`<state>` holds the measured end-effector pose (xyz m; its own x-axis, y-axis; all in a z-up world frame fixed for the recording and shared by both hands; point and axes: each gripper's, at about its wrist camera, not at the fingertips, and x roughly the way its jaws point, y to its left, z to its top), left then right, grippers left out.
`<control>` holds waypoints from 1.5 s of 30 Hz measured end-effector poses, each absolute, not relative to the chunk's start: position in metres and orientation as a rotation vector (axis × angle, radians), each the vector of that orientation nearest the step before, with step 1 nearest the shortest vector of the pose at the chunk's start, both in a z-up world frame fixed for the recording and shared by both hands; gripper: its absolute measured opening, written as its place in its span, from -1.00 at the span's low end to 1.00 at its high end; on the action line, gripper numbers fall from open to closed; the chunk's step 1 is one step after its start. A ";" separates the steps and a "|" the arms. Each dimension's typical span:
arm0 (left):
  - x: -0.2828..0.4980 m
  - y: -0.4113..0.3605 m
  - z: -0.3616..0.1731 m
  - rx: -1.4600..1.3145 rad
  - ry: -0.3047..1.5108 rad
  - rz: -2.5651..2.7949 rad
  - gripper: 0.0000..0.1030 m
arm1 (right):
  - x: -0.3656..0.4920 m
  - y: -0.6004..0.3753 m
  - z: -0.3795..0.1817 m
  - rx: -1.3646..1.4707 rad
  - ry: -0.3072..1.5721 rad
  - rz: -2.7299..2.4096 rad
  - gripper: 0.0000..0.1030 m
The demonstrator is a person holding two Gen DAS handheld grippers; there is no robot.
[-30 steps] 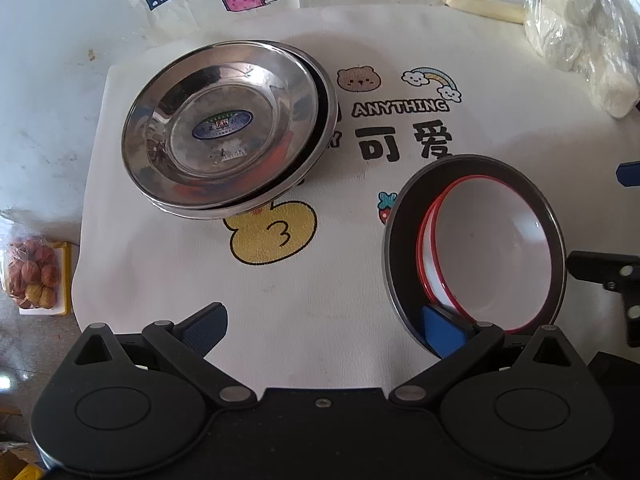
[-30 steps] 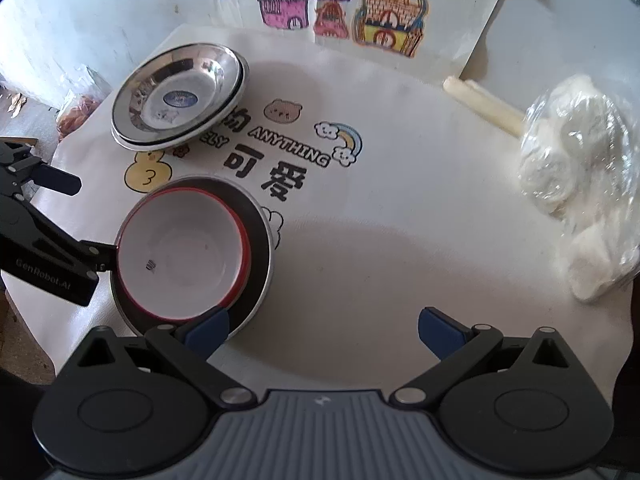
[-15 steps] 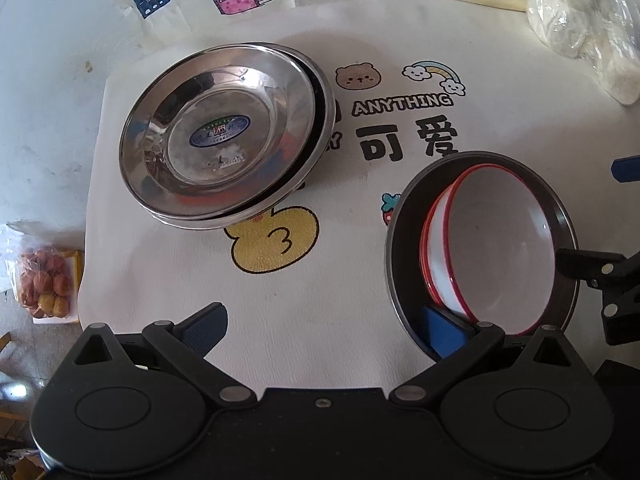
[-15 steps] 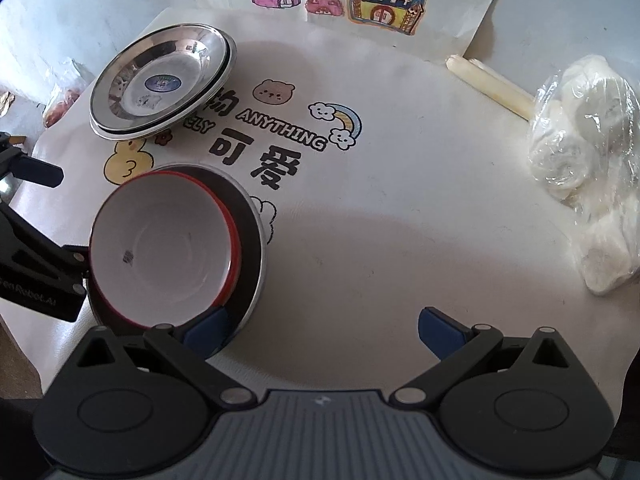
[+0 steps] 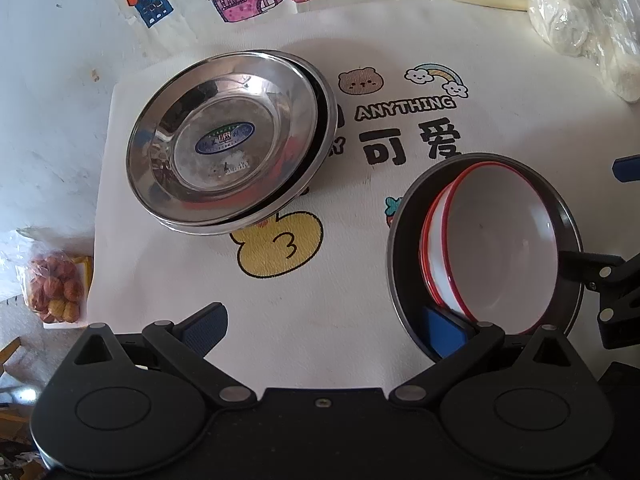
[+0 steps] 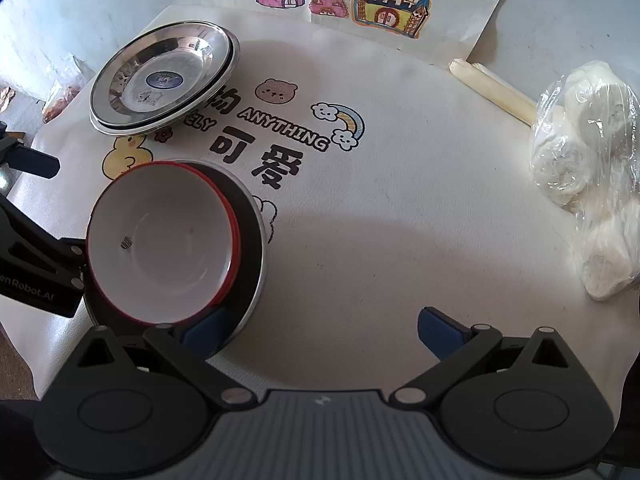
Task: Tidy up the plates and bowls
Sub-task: 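Close both tools on opposite sides of the steel bowl rim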
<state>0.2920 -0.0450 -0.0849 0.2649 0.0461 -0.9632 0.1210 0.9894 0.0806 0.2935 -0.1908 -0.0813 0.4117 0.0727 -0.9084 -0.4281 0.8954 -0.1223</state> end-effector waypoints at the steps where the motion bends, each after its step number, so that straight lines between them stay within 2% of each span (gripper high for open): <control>1: 0.292 -0.045 -0.085 0.150 1.303 -0.050 0.99 | 0.293 -0.191 -0.081 -0.362 1.107 0.326 0.97; 6: 0.294 -0.048 -0.085 0.173 1.303 -0.050 0.99 | 0.292 -0.189 -0.081 -0.360 1.112 0.361 0.78; 9: 0.294 -0.051 -0.084 0.196 1.299 -0.054 0.97 | 0.290 -0.185 -0.081 -0.368 1.112 0.396 0.56; 11: 0.293 -0.053 -0.085 0.206 1.302 -0.064 0.94 | 0.290 -0.183 -0.082 -0.356 1.121 0.421 0.33; 19: 0.290 -0.060 -0.086 0.225 1.298 -0.092 0.85 | 0.287 -0.177 -0.084 -0.340 1.133 0.474 -0.05; 24: 0.289 -0.061 -0.086 0.202 1.298 -0.120 0.63 | 0.288 -0.178 -0.085 -0.296 1.143 0.501 -0.34; 26: 0.289 -0.064 -0.086 0.204 1.295 -0.139 0.47 | 0.288 -0.178 -0.086 -0.281 1.147 0.513 -0.48; 27: 0.288 -0.065 -0.085 0.205 1.292 -0.149 0.42 | 0.288 -0.178 -0.086 -0.279 1.147 0.516 -0.51; 29: 0.288 -0.068 -0.085 0.199 1.291 -0.175 0.14 | 0.287 -0.176 -0.086 -0.281 1.145 0.519 -0.54; 32: 0.287 -0.073 -0.084 0.197 1.288 -0.213 -0.19 | 0.288 -0.176 -0.086 -0.281 1.144 0.516 -0.55; 35: 0.286 -0.078 -0.083 0.214 1.285 -0.238 -0.38 | 0.288 -0.176 -0.085 -0.286 1.143 0.514 -0.54; 37: 0.286 -0.080 -0.082 0.214 1.286 -0.251 -0.47 | 0.287 -0.175 -0.085 -0.287 1.141 0.512 -0.54; 45: 0.285 -0.080 -0.081 0.212 1.280 -0.245 -0.50 | 0.287 -0.177 -0.086 -0.272 1.136 0.508 -0.55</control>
